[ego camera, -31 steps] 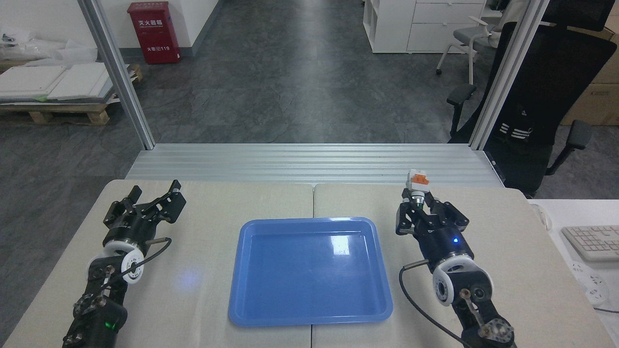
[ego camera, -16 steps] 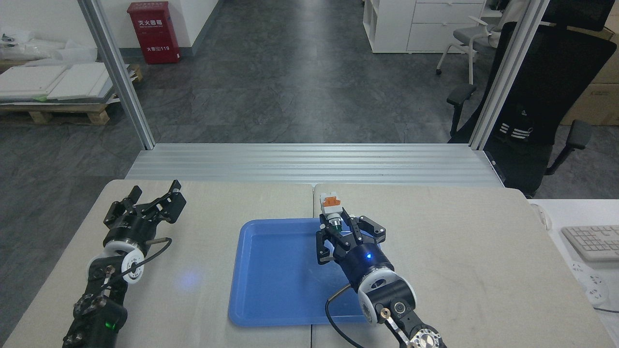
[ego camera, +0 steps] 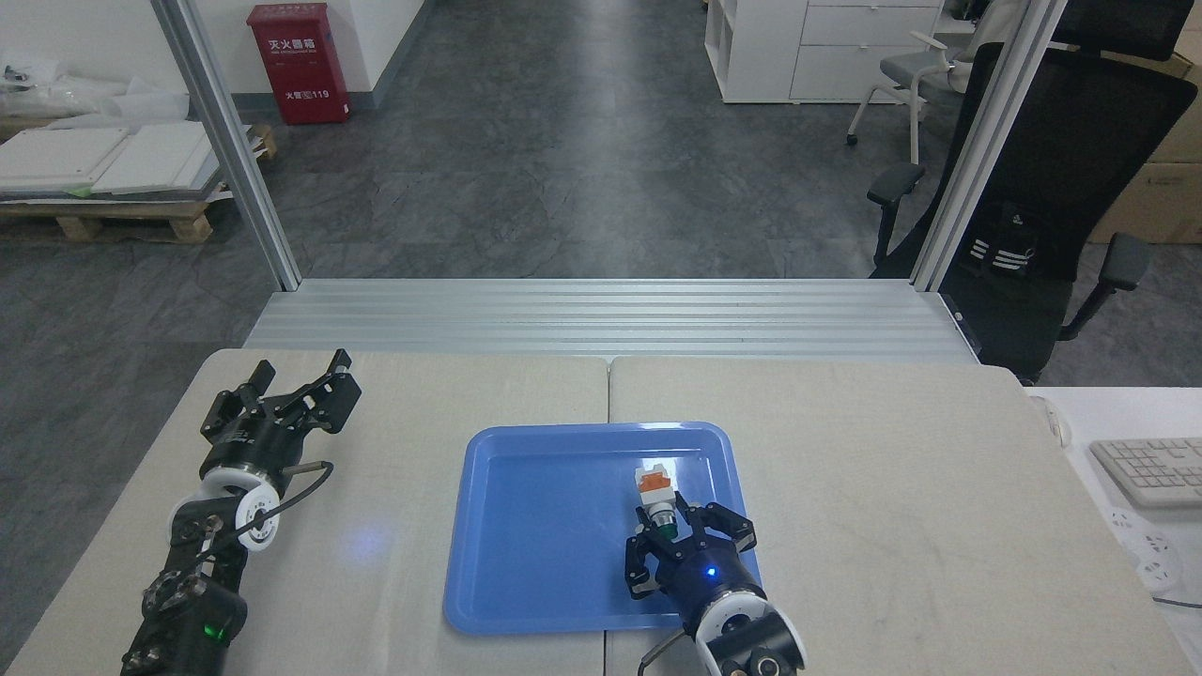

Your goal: Pick up switch part and place in tray

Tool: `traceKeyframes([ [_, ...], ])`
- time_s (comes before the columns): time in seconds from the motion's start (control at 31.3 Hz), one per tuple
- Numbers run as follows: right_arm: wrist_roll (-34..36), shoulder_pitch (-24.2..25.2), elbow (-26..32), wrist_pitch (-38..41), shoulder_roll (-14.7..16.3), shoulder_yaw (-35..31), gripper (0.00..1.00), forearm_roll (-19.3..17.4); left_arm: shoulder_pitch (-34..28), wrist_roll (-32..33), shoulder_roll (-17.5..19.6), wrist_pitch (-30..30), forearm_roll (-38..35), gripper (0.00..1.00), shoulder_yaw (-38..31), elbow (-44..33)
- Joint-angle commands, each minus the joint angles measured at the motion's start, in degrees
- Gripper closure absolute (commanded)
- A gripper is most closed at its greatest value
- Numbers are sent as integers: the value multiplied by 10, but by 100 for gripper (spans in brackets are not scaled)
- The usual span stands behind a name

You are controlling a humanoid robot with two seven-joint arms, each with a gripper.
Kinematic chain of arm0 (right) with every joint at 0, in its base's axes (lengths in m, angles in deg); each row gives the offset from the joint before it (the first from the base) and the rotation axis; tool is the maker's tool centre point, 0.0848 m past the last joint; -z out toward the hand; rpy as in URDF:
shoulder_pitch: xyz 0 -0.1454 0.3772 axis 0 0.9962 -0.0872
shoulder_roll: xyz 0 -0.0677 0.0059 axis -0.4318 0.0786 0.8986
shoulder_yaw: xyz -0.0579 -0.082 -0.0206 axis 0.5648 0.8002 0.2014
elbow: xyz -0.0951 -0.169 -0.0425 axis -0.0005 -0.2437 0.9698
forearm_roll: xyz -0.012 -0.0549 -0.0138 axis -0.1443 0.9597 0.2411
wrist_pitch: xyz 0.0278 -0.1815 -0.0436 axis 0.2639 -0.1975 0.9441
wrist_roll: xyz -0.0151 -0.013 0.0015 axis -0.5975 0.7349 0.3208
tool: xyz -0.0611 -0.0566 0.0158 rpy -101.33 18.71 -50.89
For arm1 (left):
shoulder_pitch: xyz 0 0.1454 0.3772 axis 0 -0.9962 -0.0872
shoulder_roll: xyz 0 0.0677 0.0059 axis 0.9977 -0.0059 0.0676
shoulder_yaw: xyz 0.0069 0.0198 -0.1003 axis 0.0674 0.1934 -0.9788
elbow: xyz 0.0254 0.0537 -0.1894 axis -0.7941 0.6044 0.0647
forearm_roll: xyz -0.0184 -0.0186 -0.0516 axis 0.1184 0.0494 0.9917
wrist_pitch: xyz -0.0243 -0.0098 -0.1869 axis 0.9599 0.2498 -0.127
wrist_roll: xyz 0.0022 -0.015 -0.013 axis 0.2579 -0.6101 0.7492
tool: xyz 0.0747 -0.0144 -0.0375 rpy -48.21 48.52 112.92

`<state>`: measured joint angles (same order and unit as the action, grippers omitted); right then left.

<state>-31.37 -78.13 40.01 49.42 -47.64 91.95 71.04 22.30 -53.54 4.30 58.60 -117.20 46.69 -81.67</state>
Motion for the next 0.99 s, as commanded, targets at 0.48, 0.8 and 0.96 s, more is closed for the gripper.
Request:
traceKeyframes([
  [0.48, -2, -3, -44, -2, -34, -12, 19, 1, 0, 0, 0, 0, 0, 0, 0, 0],
  [0.8, 38, -57, -43, -3, -62, -117, 2, -50, 0, 0, 0, 1, 0, 0, 0, 0],
  [0.96, 97, -126, -44, 8, -13, -190, 2, -86, 0, 0, 0, 1, 0, 0, 0, 0],
])
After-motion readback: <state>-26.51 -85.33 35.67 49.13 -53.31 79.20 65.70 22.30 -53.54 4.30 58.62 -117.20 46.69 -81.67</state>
